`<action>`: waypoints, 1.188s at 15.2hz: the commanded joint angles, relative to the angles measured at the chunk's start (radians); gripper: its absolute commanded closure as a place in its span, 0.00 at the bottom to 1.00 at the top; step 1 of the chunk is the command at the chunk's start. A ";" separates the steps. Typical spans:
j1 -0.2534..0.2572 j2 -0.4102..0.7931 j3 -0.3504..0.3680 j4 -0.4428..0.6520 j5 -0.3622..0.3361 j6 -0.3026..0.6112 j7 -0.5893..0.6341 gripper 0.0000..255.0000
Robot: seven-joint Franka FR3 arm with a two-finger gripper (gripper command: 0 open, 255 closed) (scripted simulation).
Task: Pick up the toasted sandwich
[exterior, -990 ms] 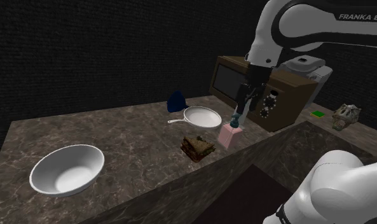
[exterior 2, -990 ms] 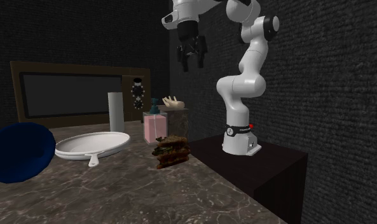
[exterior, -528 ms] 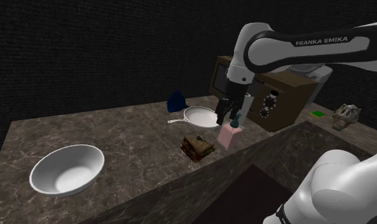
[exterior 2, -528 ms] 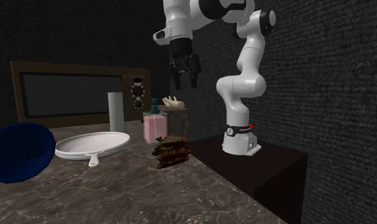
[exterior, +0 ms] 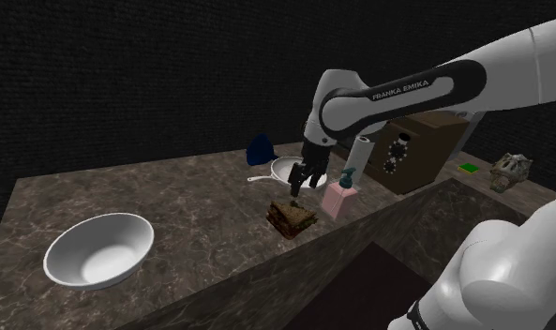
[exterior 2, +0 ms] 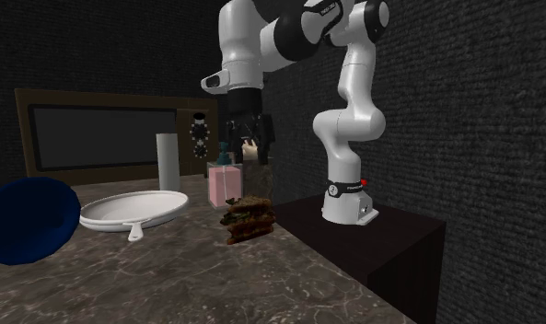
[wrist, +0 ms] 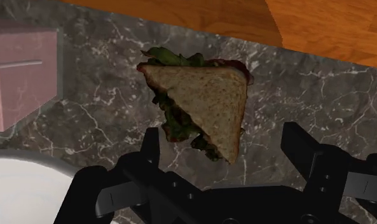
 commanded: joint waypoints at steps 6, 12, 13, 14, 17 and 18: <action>0.028 0.257 0.022 0.075 0.025 0.224 -0.023 0.00; 0.029 0.317 0.024 0.052 0.035 0.308 -0.035 0.00; 0.029 0.327 0.024 0.048 0.037 0.322 -0.037 0.00; 0.029 0.333 0.024 0.046 0.038 0.330 -0.038 0.00; 0.029 0.333 0.023 0.047 0.038 0.329 -0.040 1.00; 0.028 0.333 0.023 0.047 0.038 0.329 -0.040 1.00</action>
